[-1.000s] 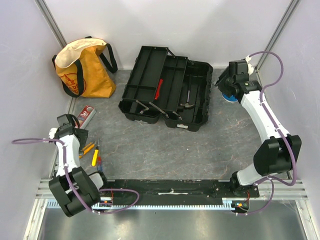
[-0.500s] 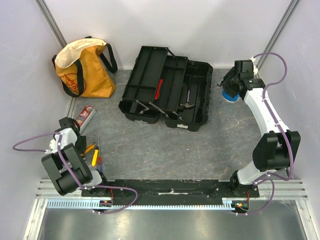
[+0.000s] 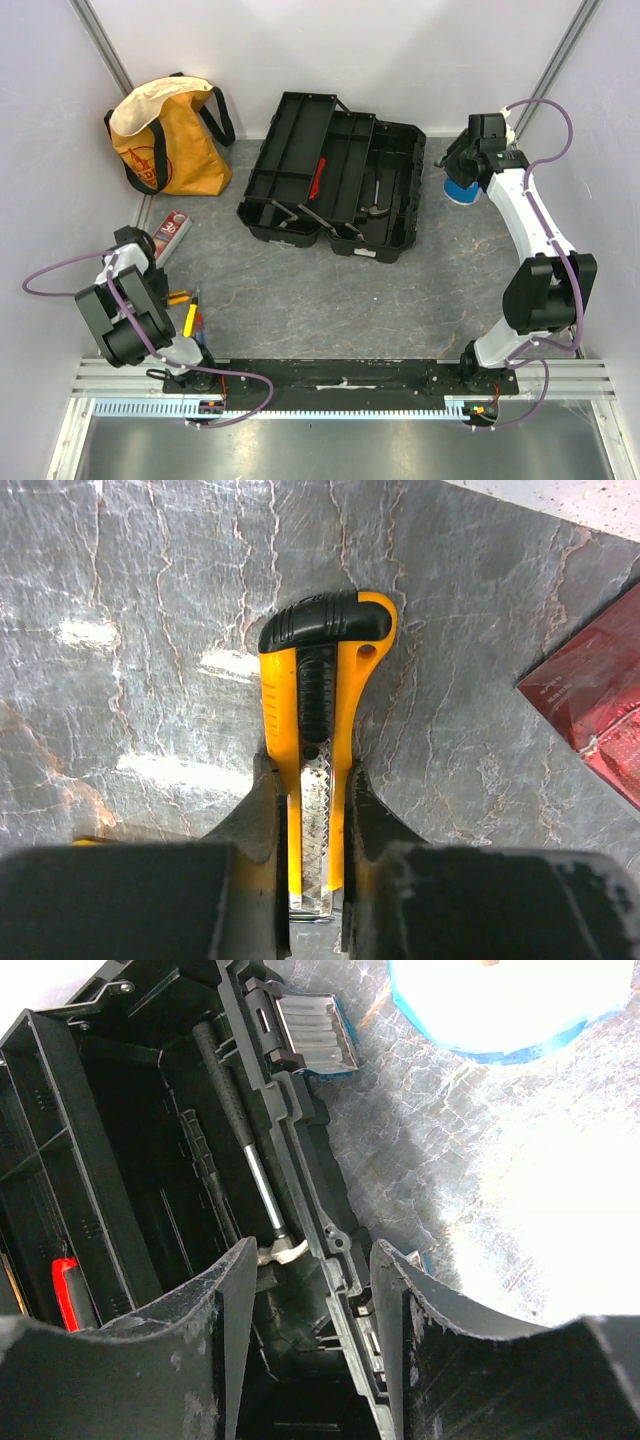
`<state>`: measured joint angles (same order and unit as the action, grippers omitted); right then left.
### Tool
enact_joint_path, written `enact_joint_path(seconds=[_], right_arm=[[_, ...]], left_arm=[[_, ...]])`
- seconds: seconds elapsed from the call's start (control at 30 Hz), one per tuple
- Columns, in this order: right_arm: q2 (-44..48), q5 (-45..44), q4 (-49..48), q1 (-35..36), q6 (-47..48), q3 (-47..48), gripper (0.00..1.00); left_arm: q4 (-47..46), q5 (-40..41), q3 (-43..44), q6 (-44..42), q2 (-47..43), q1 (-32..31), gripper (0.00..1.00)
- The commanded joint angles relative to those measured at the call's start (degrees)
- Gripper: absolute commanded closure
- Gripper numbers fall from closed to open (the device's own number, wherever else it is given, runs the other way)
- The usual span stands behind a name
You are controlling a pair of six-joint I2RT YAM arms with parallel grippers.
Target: Pack the tool kit
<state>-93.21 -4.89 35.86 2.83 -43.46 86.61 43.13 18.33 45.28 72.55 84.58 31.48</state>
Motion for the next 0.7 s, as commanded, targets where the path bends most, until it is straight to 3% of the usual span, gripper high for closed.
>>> enact_joint_path(seconds=[0.0,0.2,0.37,0.5,0.67], right_arm=[[-0.8,-0.9,0.4,-0.3,0.1,3.6,0.44],[-1.4,-1.4,0.5,-0.5,0.3,4.9,0.44],[-1.4,-1.4,0.7,-0.5,0.6,4.8,0.44],[-1.0,-1.4,0.7,-0.5,0.6,4.0,0.44],[0.0,-1.6,0.6,-0.5,0.7,3.1,0.44]], left_arm=[[-0.2,0.6,0.7,-0.2,-0.1,0.5,0.98],[-3.6,-7.7,2.2,-9.4,-7.9,0.1,0.98],[-7.9,-7.2,3.7,-15.1,-16.6,-2.6,0.98],[-8.9,-6.5,11.3,-21.6,-18.7,-10.4,0.98],[-12.9,-14.0,22.9,-33.5,-14.5,-22.6,0.98]])
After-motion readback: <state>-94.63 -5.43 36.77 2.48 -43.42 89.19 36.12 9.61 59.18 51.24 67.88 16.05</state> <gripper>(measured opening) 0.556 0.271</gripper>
